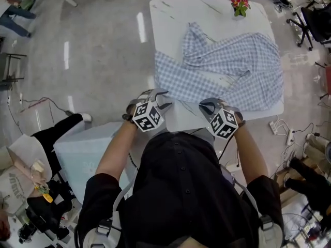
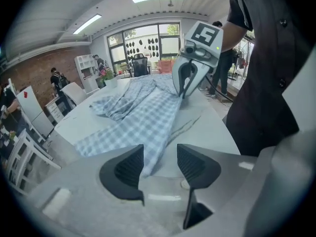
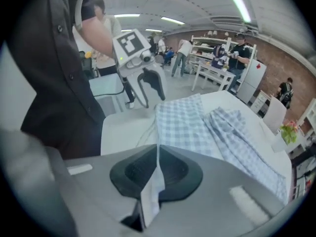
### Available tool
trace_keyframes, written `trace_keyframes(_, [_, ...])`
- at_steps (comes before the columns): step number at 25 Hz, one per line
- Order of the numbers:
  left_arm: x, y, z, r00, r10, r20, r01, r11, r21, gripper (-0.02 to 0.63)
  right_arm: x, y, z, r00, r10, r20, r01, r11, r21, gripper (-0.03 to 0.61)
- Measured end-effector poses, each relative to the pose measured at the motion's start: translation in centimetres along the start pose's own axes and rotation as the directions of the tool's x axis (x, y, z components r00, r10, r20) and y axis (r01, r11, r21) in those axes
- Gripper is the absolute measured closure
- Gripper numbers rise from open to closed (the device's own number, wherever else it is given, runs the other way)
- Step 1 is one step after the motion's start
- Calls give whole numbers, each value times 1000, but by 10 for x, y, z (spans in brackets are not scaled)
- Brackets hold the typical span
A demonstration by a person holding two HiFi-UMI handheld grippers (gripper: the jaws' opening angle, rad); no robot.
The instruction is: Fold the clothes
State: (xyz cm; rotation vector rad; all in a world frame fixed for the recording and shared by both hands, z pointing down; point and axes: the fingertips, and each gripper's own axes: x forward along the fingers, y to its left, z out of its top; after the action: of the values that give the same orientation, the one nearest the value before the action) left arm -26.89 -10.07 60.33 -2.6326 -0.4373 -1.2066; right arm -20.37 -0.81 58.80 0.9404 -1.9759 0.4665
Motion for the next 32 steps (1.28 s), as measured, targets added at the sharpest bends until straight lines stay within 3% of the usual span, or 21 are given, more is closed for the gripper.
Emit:
trace_keyframes(2, [5,3,3,1000,-11,-6,12,999,32,371,-13,-13,9,998,-43,39,41,998,47,563])
trace_keyframes(8, [14,21,-1,1000,-3,-25,4,999,40,382,-38,-35,24,986,-127,112,111,984,141,563])
trace_keyframes(12, [17,35,-9,998,47,-47,-45,998,39,434,-47,-41,32,975,-155,156,123,972,201,563])
trace_keyframes(17, [16,44,-17,995,67,-67,-66,998,25,586,-49,-42,31,973,-173,151,137,966,220,563])
trace_keyframes(20, [4,41,-12,997,54,-62,-53,998,20,589,-52,-40,30,972,-186,143,152,963,221,563])
trace_keyframes(23, [-14,32,-7,997,26,-72,-23,999,49,589,-59,-38,32,969,-201,146,168,963,212,563])
trace_keyframes(29, [-49,-9,-4,984,-125,-130,134,989,58,589,-72,-27,43,966,-179,186,152,977,151,563])
trace_keyframes(32, [-63,-25,-1,978,-142,-151,151,987,49,589,-76,-18,39,972,-148,185,130,985,110,563])
